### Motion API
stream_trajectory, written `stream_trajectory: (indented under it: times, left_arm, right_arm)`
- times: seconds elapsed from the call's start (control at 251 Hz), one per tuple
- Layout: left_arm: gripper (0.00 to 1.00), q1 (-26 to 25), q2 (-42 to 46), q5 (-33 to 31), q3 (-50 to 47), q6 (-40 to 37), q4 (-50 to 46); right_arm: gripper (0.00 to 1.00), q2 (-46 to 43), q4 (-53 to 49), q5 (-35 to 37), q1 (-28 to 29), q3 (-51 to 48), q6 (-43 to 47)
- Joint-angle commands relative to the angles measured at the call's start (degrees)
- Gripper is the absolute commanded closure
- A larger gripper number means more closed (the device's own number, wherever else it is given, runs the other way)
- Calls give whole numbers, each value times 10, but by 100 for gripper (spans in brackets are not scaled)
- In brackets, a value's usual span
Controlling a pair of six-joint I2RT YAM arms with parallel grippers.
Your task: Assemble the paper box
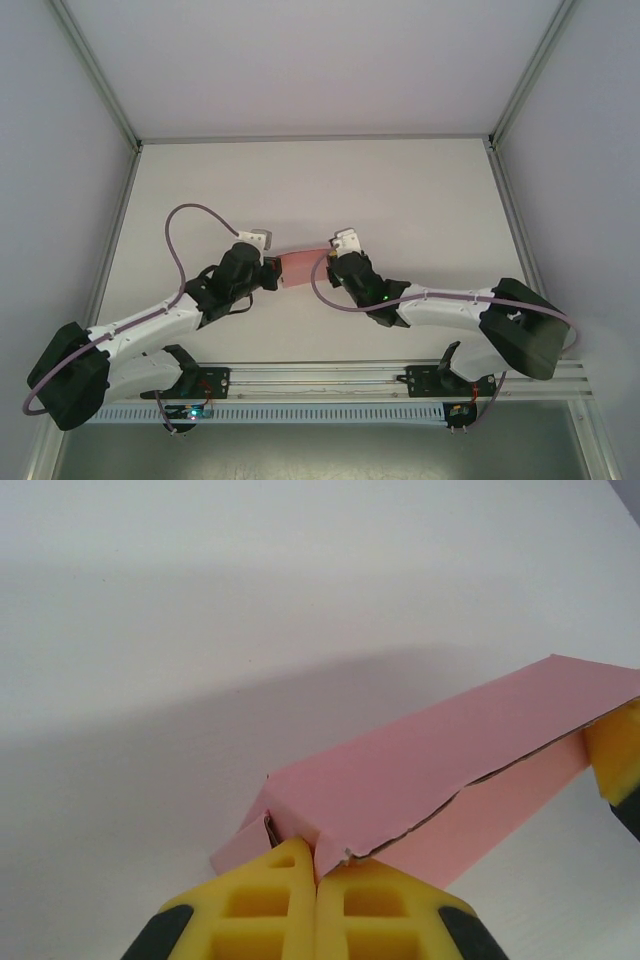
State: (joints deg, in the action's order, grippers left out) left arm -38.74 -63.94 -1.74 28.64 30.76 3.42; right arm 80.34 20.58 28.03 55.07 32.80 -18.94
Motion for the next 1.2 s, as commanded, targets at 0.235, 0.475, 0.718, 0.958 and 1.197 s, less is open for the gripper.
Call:
stream_trajectory:
  times: [0.235, 0.475, 0.718, 0.958, 1.197]
  left_arm:
    - [100, -40, -46, -21, -4, -39, -113]
    - [100, -44, -41, -40, -2, -41, -115]
    - [100, -49, -41, -33, -2, -50, -112]
    - [84, -49, -6, 10, -7, -77, -117]
    - [49, -49, 57, 3, 17, -87, -179]
  right_arm:
    - [8, -102, -5, -259, -98, -26, -87]
    - [2, -78, -1, -248, -149, -4, -180]
    - [12, -21, -27, -295, -157, -5, -216]
    - [29, 6, -7, -280, -144, -52, -270]
    - [39, 30, -7, -264, -137, -70, -309]
